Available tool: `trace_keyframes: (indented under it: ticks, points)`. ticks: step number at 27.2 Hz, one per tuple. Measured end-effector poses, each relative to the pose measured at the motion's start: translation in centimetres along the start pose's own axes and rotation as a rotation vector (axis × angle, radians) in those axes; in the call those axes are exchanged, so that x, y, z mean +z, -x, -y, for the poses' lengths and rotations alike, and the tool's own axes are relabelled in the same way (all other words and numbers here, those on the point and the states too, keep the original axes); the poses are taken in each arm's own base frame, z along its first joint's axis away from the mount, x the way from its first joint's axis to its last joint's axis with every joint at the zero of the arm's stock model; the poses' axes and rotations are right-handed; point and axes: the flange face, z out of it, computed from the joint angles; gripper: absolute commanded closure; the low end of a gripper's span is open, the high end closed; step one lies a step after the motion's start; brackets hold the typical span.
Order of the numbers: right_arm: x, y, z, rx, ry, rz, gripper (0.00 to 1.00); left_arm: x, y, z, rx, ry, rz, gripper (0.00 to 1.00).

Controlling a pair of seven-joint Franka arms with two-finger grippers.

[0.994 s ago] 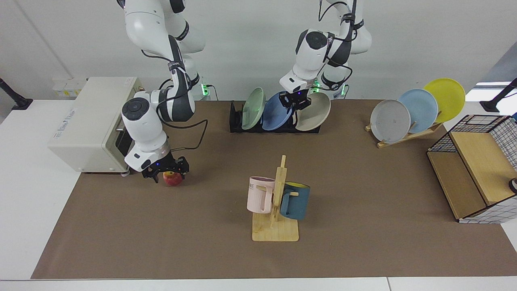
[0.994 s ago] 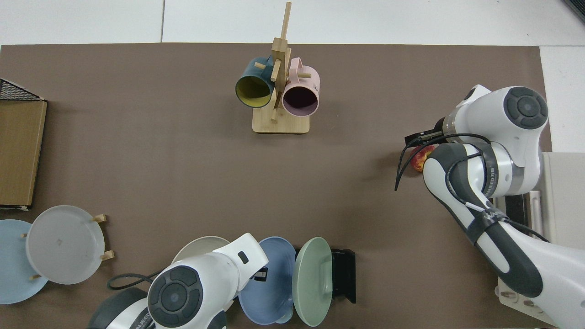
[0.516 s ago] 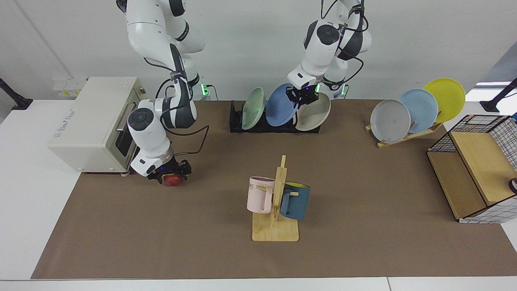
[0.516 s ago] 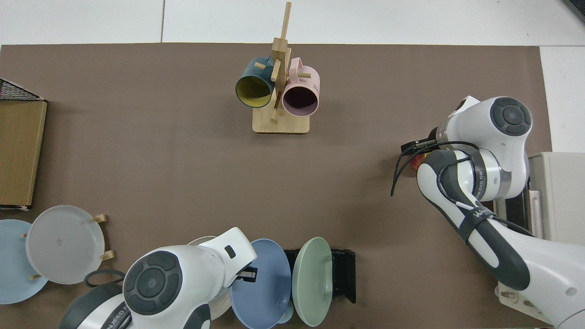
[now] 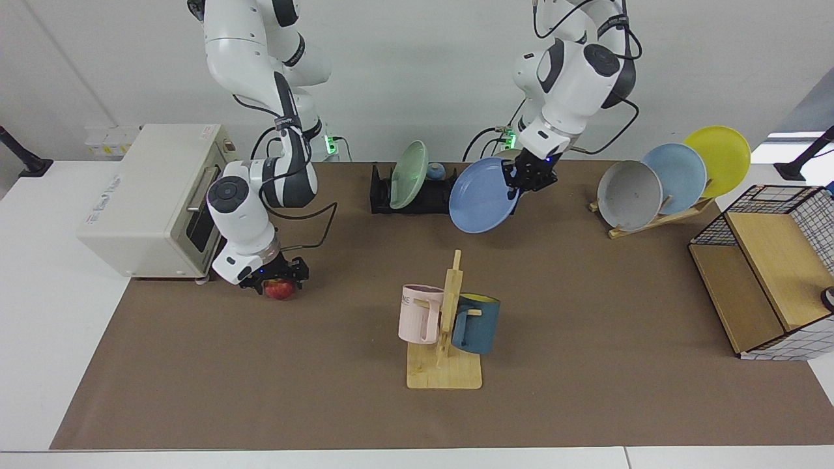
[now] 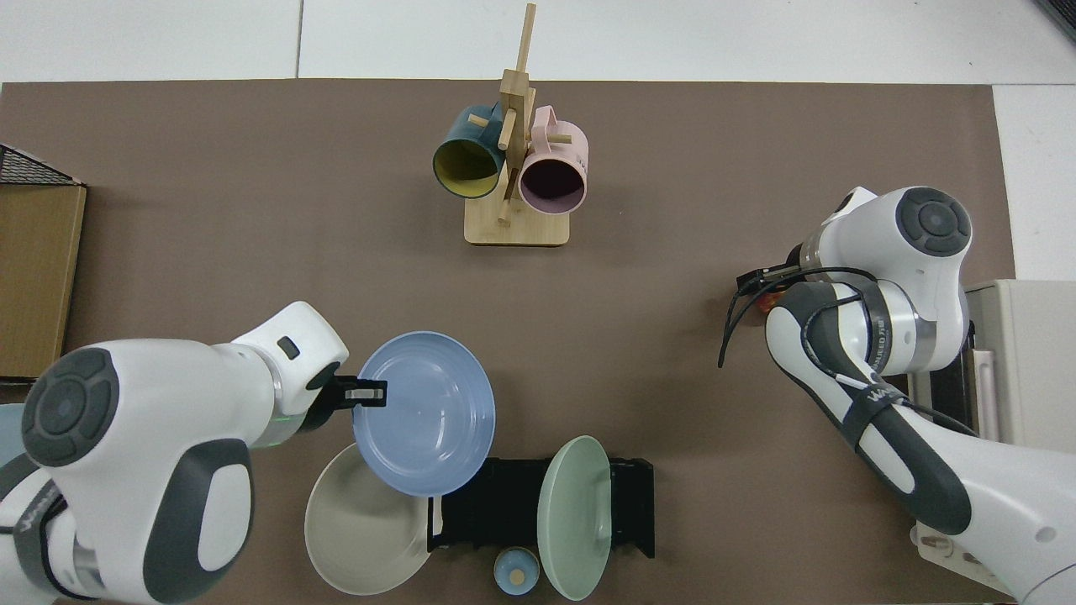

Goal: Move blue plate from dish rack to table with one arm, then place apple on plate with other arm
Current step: 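Lift the blue plate out of the rack and lower it onto the table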

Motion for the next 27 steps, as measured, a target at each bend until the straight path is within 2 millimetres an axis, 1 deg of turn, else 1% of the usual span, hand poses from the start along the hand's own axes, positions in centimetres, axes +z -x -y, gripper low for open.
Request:
trace_keyframes:
  ticks: [2,5,7,10,12,14,15,16,18,22,27]
  points:
    - [0.0,0.0,0.0,0.0,0.0,0.001,0.0,1.2,-1.6,0.9,-0.035,0.035,-0.026,1.0]
    - [0.1,0.0,0.0,0.001,0.0,0.001,0.02,3.5,-3.3,1.8,-0.084,0.084,-0.05,1.0]
    - [0.1,0.1,0.0,0.001,0.0,0.002,0.08,4.7,-4.1,2.3,-0.107,0.101,-0.064,1.0]
    - [0.1,0.1,-0.1,0.001,0.0,0.003,0.09,6.1,-4.9,2.9,-0.127,0.113,-0.075,1.0]
    - [0.2,0.1,-0.1,0.002,0.0,0.004,0.18,7.0,-5.3,3.2,-0.133,0.118,-0.078,1.0]
    - [0.3,0.2,-0.2,0.003,0.0,0.006,0.36,7.8,-5.6,3.5,-0.118,0.121,-0.076,1.0]
    - [0.3,0.2,-0.2,0.003,-0.001,0.007,0.51,8.2,-5.7,3.5,-0.098,0.122,-0.074,1.0]
    - [0.3,0.3,-0.2,0.004,-0.001,0.008,0.72,8.7,-5.7,3.6,-0.07,0.123,-0.071,1.0]
    - [0.4,0.3,-0.2,0.004,-0.001,0.009,1.0,9.5,-5.8,3.6,-0.02,0.128,-0.066,1.0]
    - [0.3,0.3,-0.2,0.004,-0.002,0.008,1.0,11.0,-5.9,3.9,0.028,0.138,-0.051,1.0]
    - [0.3,0.3,-0.2,0.004,-0.002,0.008,1.0,11.7,-6.1,3.7,0.04,0.189,-0.048,1.0]
